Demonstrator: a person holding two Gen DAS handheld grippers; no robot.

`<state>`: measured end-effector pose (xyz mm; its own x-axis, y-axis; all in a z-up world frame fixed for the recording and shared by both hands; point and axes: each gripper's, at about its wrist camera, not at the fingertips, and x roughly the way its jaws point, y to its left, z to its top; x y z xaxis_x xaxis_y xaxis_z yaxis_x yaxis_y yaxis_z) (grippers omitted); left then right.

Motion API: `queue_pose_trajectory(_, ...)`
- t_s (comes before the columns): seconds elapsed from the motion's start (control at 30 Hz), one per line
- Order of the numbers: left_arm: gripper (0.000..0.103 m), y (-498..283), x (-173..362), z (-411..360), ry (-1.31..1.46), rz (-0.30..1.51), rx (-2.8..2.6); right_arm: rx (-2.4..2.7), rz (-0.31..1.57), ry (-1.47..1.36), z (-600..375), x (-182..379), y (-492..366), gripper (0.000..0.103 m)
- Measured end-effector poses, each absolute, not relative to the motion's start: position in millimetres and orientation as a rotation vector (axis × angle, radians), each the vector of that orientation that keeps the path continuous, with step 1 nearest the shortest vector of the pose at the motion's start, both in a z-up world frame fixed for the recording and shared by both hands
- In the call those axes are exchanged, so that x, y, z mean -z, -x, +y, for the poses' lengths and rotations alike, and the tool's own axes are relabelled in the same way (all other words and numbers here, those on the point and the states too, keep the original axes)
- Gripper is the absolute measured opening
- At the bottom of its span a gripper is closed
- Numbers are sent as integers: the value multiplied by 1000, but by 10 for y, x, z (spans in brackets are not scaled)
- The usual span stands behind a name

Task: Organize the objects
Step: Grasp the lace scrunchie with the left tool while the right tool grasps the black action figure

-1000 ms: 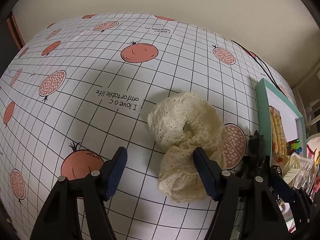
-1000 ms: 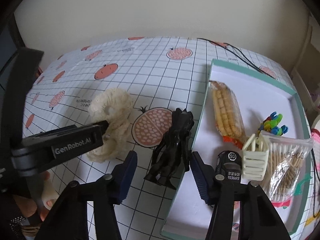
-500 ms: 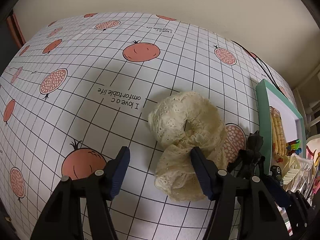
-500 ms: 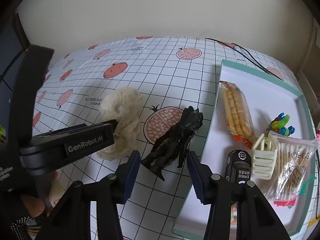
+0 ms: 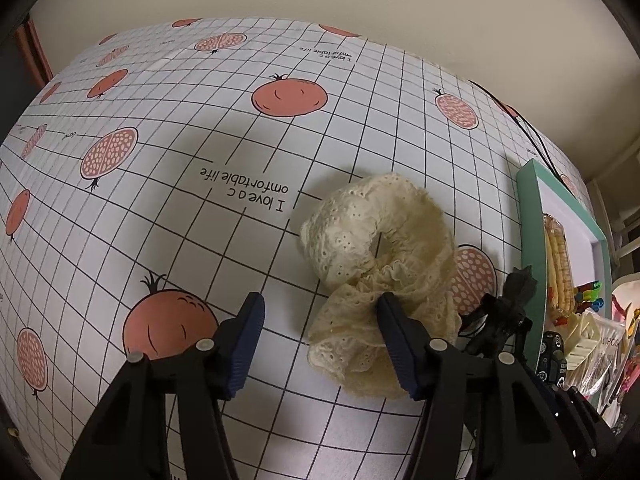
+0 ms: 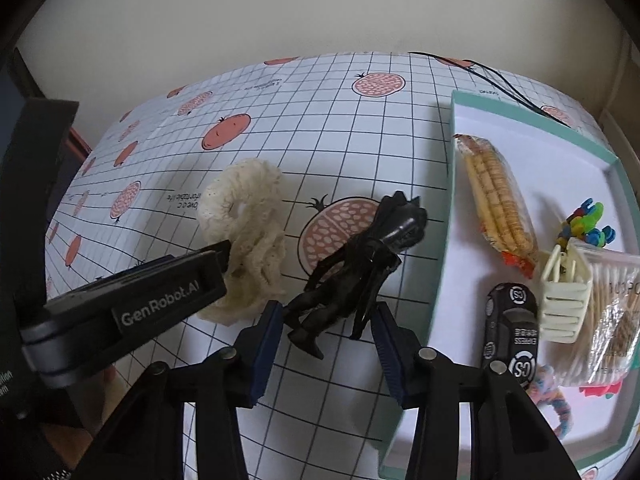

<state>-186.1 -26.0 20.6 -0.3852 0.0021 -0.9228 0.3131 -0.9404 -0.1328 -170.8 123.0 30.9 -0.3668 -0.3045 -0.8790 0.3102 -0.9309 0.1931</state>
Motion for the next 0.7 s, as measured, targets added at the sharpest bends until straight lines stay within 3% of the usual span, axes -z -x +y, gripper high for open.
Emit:
queue_pose_trajectory(0.17,60,1859,-202,-250,-1622,437,2428,2294,-42,-1513,1176,-283,1722,37)
queue_pose_trajectory(0.3,60,1853,-196,-231,-1627,435,2429,2262,-53,-1524,1132,-274,1707,25)
queue_pose_trajectory(0.43,59,1863,-192,-226,-1628,429,2431,2247,-40,-1527,1126,-276,1694,25)
queue_pose_trajectory(0.5,52,1866,-195,-204,-1632,425,2440,2244,-44,-1530,1144,-281,1691,25)
queue_pose_trajectory(0.7,20,1882,-218,-111,-1637,391,2487,2261,-78,-1502,1237,-362,1686,24)
